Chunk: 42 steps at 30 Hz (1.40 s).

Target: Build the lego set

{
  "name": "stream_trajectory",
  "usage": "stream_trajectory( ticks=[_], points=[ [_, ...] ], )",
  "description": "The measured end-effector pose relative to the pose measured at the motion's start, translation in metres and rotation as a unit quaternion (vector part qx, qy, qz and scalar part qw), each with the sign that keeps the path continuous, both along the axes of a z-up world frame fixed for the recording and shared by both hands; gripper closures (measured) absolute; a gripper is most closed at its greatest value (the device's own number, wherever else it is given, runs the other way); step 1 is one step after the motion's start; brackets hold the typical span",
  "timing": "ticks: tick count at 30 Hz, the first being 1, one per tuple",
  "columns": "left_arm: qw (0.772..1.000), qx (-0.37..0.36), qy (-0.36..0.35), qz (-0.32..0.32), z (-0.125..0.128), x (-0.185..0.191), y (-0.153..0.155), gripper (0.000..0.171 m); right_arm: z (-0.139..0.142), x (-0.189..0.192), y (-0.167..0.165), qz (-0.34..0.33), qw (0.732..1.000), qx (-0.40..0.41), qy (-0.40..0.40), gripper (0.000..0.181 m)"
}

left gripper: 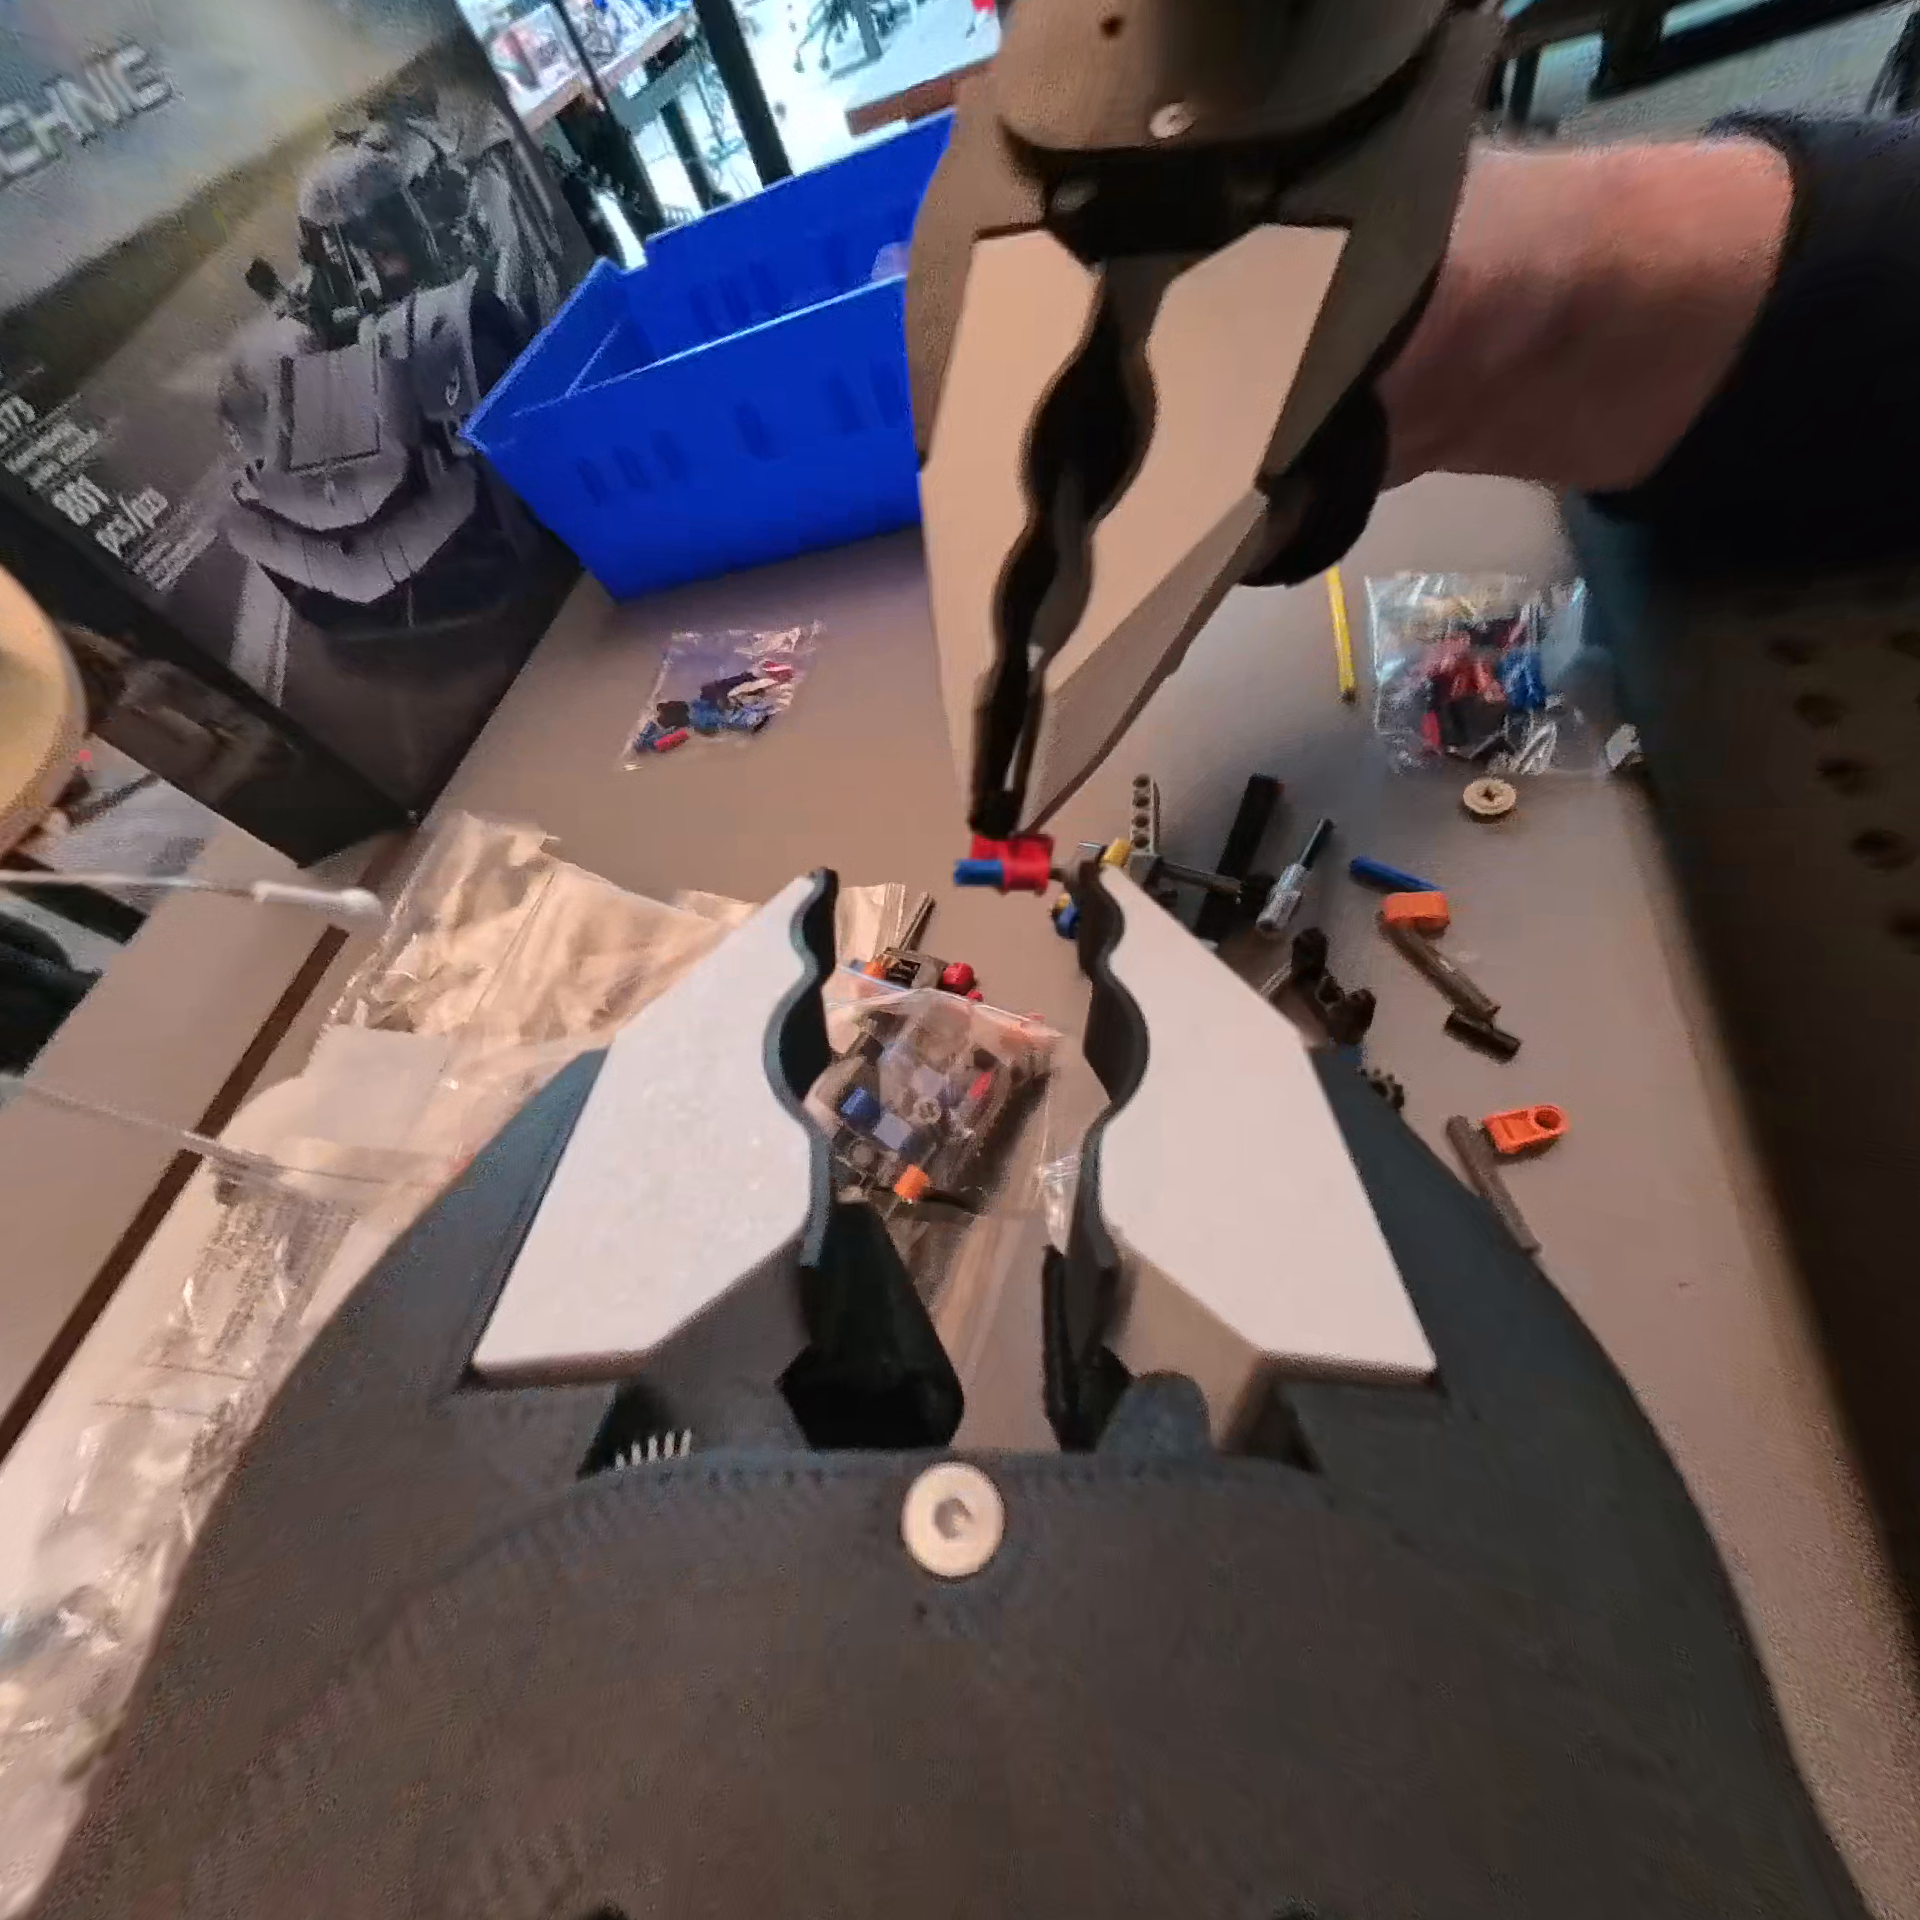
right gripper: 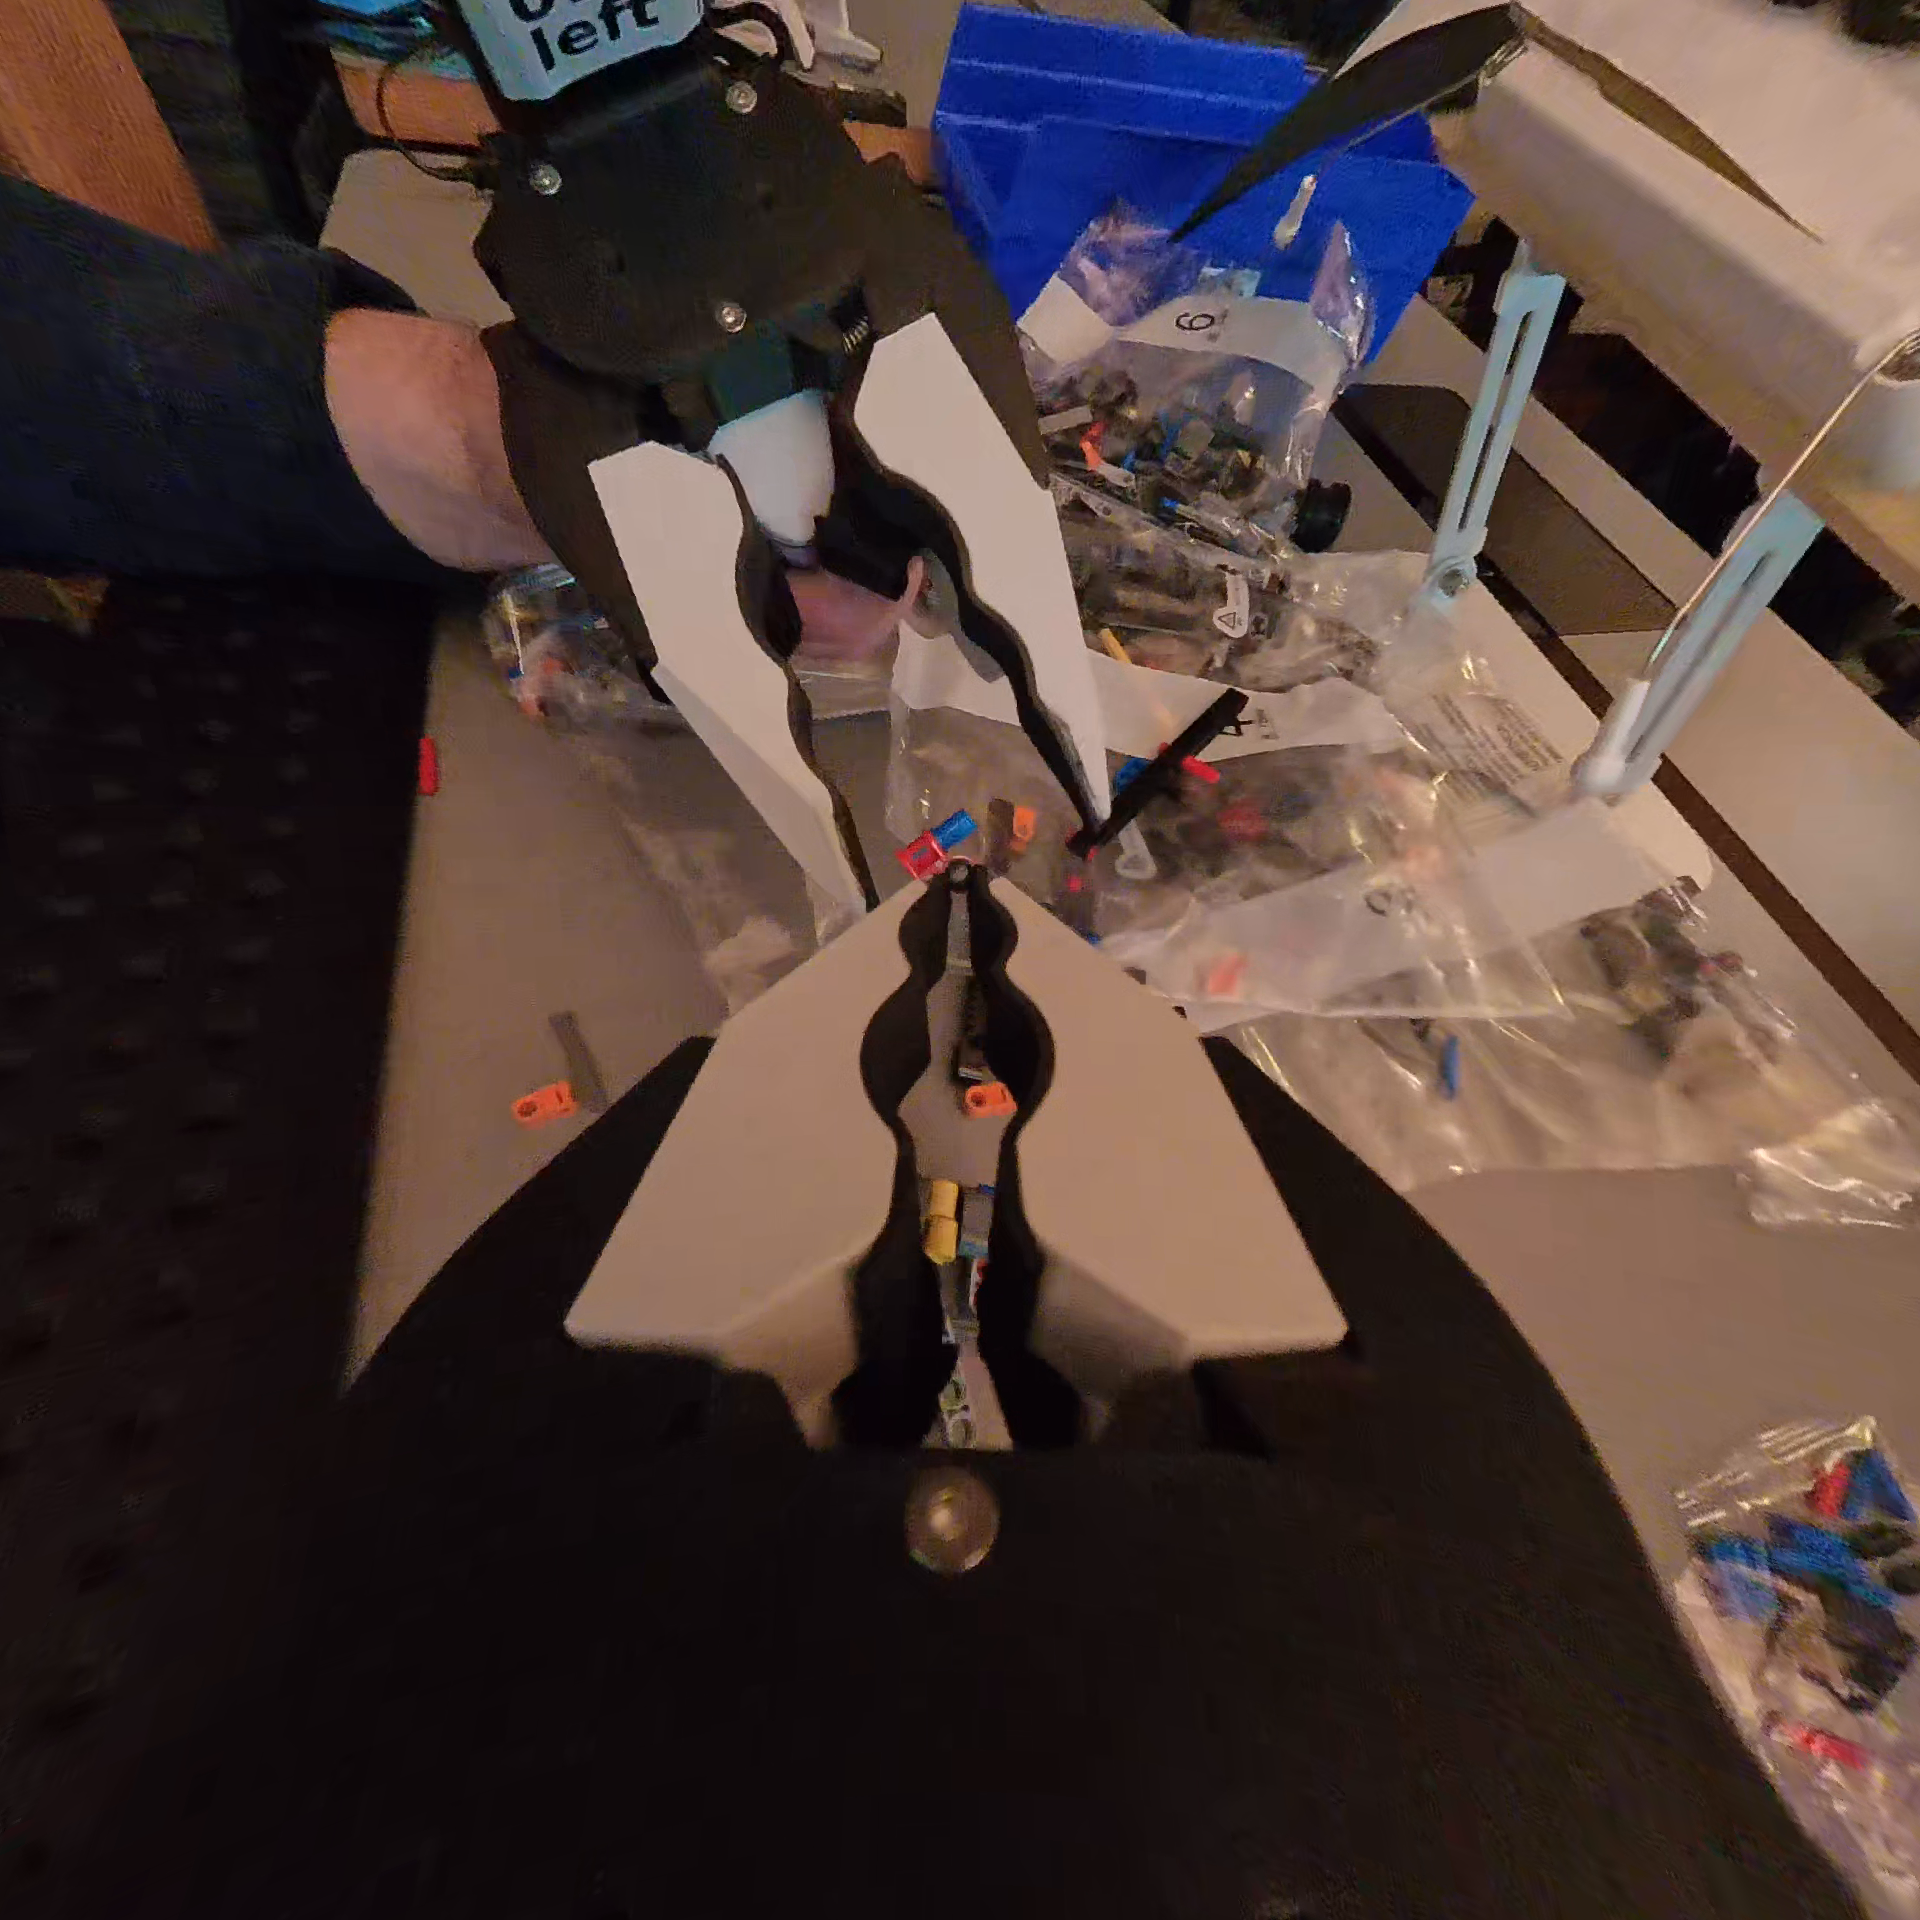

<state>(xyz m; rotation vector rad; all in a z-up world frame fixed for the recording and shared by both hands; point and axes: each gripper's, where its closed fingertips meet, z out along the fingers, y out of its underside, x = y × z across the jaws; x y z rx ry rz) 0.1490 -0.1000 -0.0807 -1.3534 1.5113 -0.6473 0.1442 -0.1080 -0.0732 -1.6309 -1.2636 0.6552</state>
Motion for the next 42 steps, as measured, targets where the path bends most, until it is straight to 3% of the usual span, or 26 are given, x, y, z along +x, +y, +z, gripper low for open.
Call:
stream_trajectory(
  ticks=[5, 15, 20, 23, 25, 27, 32, 34, 36, 38, 42],
  points=[
    [0.999, 0.036, 0.022, -0.020, -0.006, 0.004, -0.009, 0.156, 0.010, -0.009, -0.006, 0.025, 0.998, -0.020, 0.048, 0.181],
    [0.998, 0.048, 0.023, -0.019, -0.003, 0.003, -0.010, 0.158, 0.016, -0.012, -0.007, 0.021, 0.998, 0.008, 0.055, 0.173],
    [0.998, 0.046, 0.027, -0.021, -0.006, 0.004, -0.010, 0.157, 0.013, -0.013, -0.007, 0.019, 0.999, 0.001, 0.046, 0.179],
    [0.999, 0.032, 0.001, -0.030, 0.002, 0.008, -0.015, 0.142, 0.016, -0.013, -0.007, 0.020, 0.998, -0.004, 0.054, 0.179],
    [0.999, 0.036, 0.007, -0.021, 0.001, 0.007, -0.013, 0.154, 0.013, -0.015, -0.008, 0.020, 0.999, -0.002, 0.044, 0.180],
    [0.999, 0.035, 0.014, -0.019, -0.001, 0.007, -0.013, 0.156, 0.012, -0.014, -0.008, 0.018, 0.999, 0.015, 0.028, 0.180],
    [0.999, 0.021, -0.013, -0.022, 0.012, 0.007, -0.016, 0.157, 0.025, -0.012, -0.011, 0.019, 0.998, 0.021, 0.049, 0.180],
    [1.000, 0.015, -0.009, 0.021, 0.010, -0.010, 0.005, 0.157, 0.042, 0.013, -0.002, -0.018, 0.996, 0.032, 0.087, 0.180],
    [0.996, -0.026, -0.076, 0.045, 0.034, -0.031, 0.019, 0.157, 0.065, 0.042, -0.001, -0.037, 0.987, 0.026, 0.154, 0.181],
    [0.996, -0.011, -0.077, 0.036, 0.040, -0.029, 0.014, 0.157, 0.040, 0.040, 0.003, -0.038, 0.995, -0.008, 0.097, 0.180],
    [1.000, 0.026, -0.005, 0.003, 0.009, -0.013, 0.002, 0.156, -0.017, 0.030, 0.000, -0.022, 0.997, -0.065, -0.033, 0.180]
  ],
)
